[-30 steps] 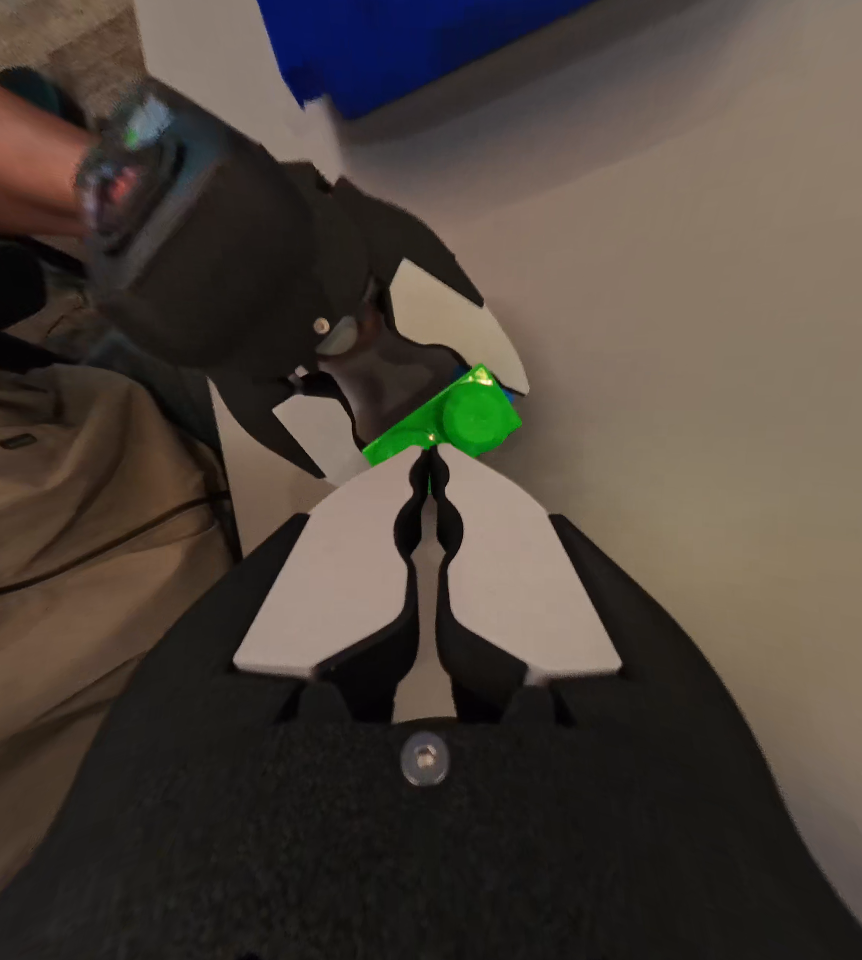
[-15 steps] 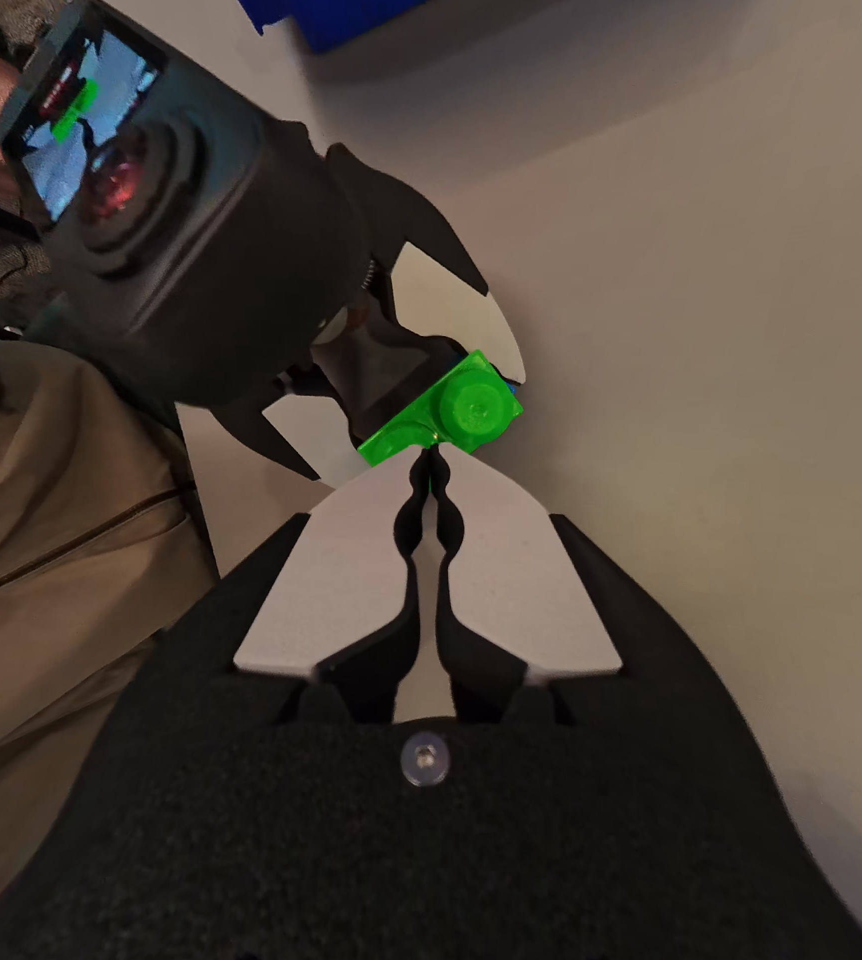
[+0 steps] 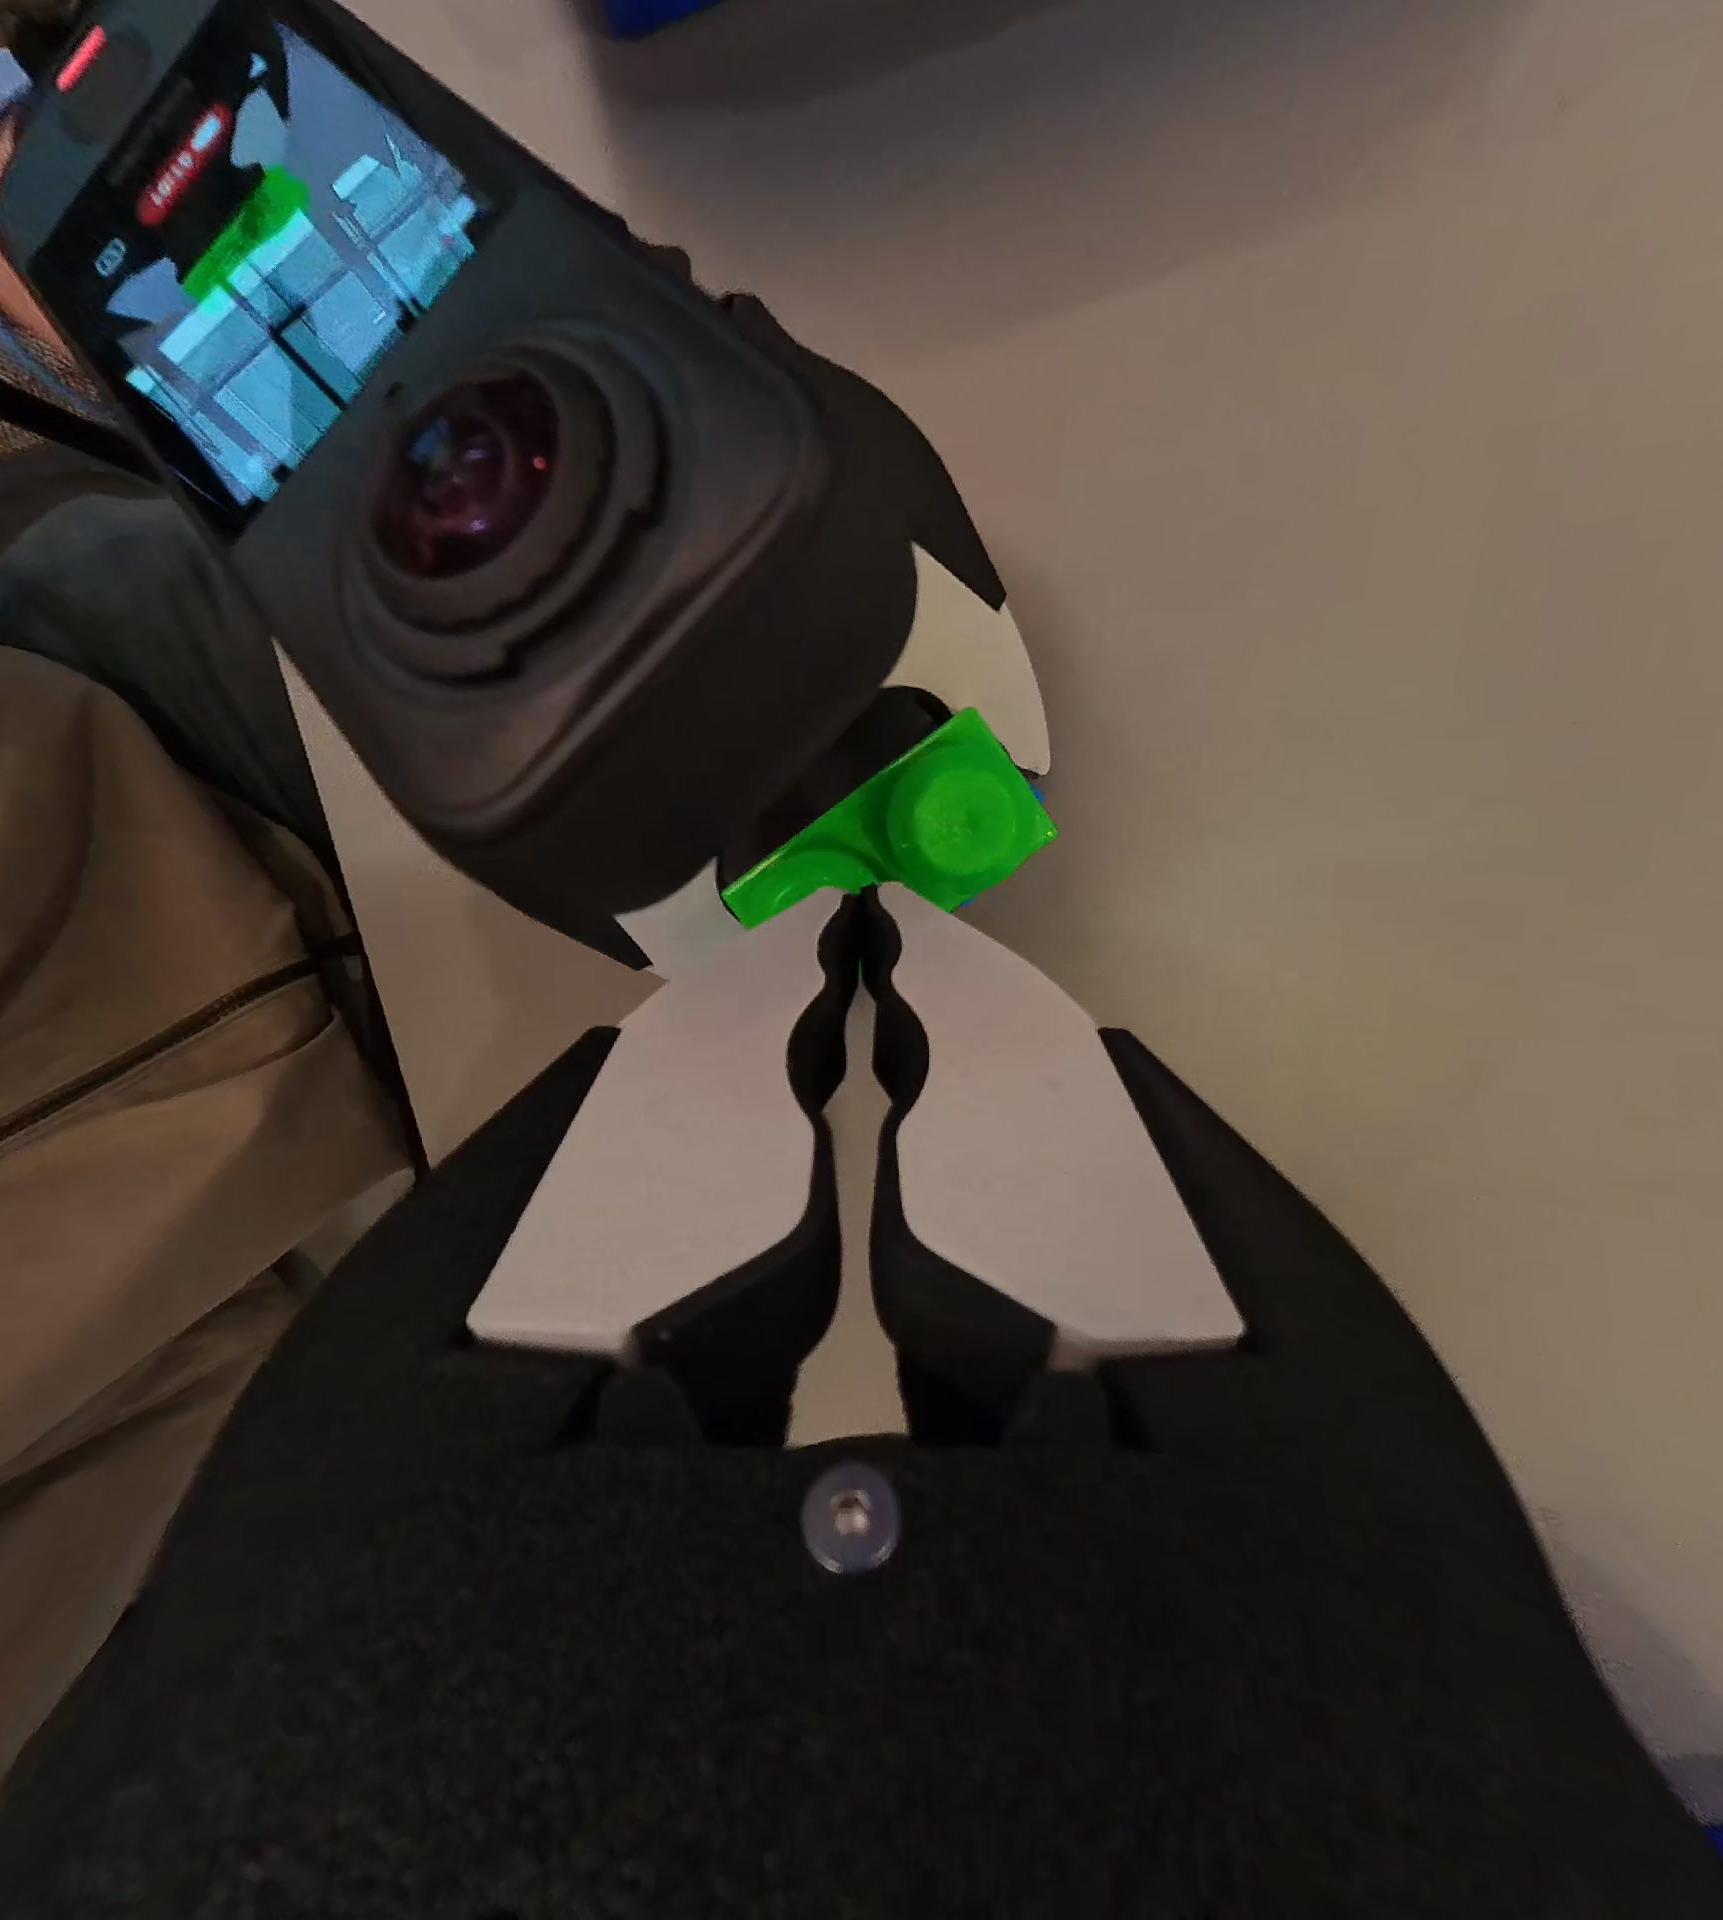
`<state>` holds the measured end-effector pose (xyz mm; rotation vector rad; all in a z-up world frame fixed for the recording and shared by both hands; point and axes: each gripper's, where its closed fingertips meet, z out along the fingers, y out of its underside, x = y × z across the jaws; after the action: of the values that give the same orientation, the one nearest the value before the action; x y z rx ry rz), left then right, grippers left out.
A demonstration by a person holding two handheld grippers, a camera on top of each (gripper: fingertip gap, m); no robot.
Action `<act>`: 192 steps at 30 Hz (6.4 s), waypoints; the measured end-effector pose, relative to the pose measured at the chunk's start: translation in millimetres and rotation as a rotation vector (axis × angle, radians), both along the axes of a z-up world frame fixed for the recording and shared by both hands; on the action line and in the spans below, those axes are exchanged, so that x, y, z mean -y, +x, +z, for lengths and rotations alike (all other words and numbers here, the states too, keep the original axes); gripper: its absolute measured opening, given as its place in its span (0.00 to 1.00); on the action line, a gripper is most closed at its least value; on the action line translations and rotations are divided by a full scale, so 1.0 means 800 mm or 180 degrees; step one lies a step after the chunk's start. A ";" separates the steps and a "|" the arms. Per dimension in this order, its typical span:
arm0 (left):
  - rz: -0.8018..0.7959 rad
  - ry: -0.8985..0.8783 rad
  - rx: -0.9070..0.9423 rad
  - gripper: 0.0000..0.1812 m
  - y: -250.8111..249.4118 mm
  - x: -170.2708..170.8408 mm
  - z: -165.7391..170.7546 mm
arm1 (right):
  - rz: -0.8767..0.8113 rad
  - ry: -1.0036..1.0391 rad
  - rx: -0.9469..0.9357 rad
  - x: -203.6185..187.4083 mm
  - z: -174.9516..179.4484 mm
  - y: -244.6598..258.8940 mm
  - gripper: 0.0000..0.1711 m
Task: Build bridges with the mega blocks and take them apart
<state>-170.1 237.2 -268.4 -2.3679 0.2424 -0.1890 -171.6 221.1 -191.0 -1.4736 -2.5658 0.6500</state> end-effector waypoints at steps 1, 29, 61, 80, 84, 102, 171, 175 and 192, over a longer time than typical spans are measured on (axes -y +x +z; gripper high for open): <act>-0.0025 -0.0002 -0.0032 0.48 0.001 0.000 -0.001 | 0.0002 -0.0050 0.0016 0.001 -0.001 0.003 0.00; -0.0349 0.0940 -0.0175 0.46 0.027 0.028 0.054 | -0.0990 -0.1528 -0.0981 -0.011 0.033 0.050 0.00; 0.0563 0.0382 -0.0033 0.45 -0.020 0.041 0.022 | -0.1486 0.0475 -0.3169 -0.098 0.042 0.099 0.15; 0.0505 0.0422 0.0000 0.45 -0.016 0.042 0.024 | -0.1526 0.0438 -0.3021 -0.098 0.020 0.094 0.14; 0.0489 0.0430 -0.0018 0.45 -0.013 0.040 0.023 | -0.1523 0.0424 -0.3085 -0.097 0.025 0.095 0.13; 0.0088 0.0596 0.0007 0.45 0.017 0.040 0.042 | -0.1455 -0.0299 -0.2651 -0.063 0.017 0.089 0.15; -0.0264 0.1306 -0.0559 0.48 0.037 0.019 0.106 | -0.1534 -0.5192 -0.0052 0.030 0.041 0.029 0.38; -0.0421 0.1303 -0.0594 0.49 0.037 0.026 0.104 | -0.1492 -0.5254 -0.0069 0.027 0.047 0.031 0.38; -0.0327 0.1783 -0.0583 0.45 0.037 0.026 0.128 | -0.1094 -0.5611 -0.0230 0.041 0.076 0.029 0.38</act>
<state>-140.5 216.5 -166.3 -1.8162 0.4425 0.0472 -148.4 188.5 -129.9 -1.7960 -1.1110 3.0470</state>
